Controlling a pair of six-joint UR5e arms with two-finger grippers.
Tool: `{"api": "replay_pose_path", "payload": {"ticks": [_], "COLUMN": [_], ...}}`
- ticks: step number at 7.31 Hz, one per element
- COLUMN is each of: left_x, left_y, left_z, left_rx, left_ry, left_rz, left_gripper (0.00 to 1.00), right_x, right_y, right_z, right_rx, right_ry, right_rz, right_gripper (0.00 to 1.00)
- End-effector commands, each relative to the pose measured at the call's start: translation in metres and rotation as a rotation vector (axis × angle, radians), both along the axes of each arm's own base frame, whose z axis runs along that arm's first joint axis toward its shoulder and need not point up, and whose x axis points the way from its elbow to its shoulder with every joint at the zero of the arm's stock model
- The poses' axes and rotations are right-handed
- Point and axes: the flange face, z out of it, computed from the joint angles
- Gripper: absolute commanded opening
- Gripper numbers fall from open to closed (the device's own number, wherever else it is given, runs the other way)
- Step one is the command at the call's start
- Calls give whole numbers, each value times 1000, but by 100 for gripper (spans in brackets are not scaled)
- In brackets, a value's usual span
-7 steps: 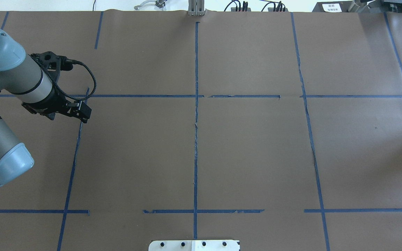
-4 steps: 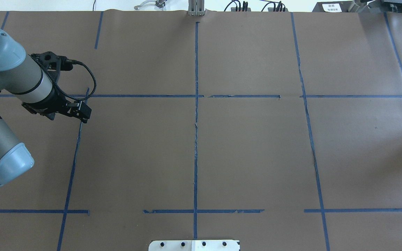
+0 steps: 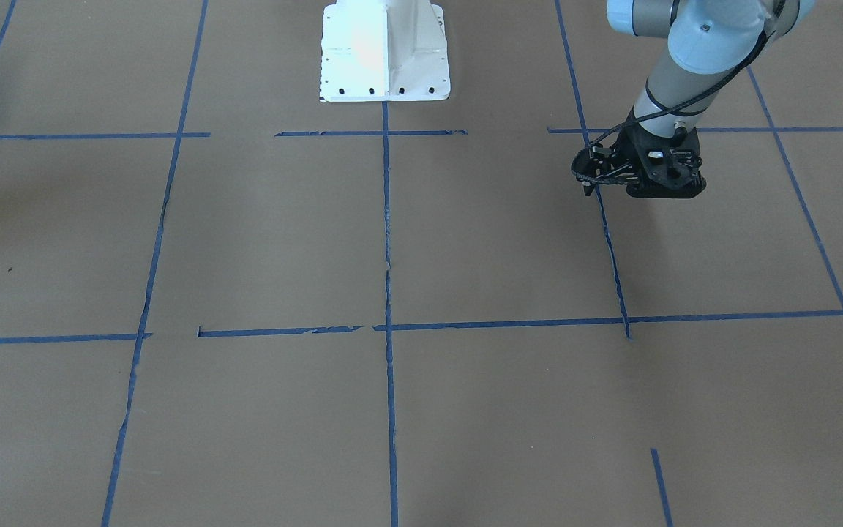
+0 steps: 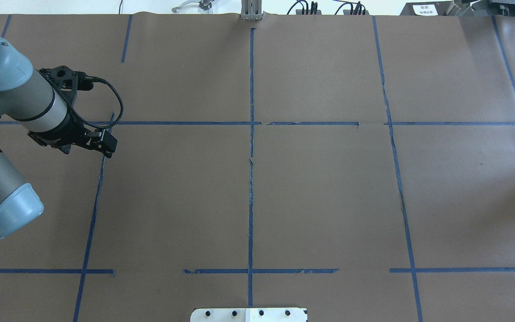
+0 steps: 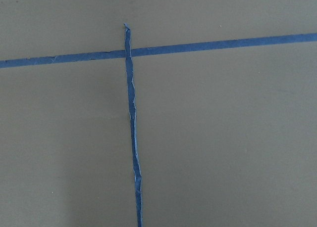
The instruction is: Left arm hands cup to right arm to dump lemon
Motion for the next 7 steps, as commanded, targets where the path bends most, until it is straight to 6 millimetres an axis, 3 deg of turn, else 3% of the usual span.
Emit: {"api": "replay_pose_path", "payload": {"ticks": [1, 4, 7], "left_x": [0, 0, 0], "left_y": [0, -1, 0], "left_z": [0, -1, -1], "left_rx": [0, 1, 1], "left_ry": [0, 1, 1], "left_rz": [0, -1, 0], "left_gripper": [100, 100, 100], "right_x": [8, 7, 2], "right_y": [0, 1, 0], "right_z": [-2, 0, -2], "right_rx": [-9, -7, 53], "right_ry": [-99, -51, 266], "right_rz": [-1, 0, 52], "right_gripper": [10, 9, 5]}}
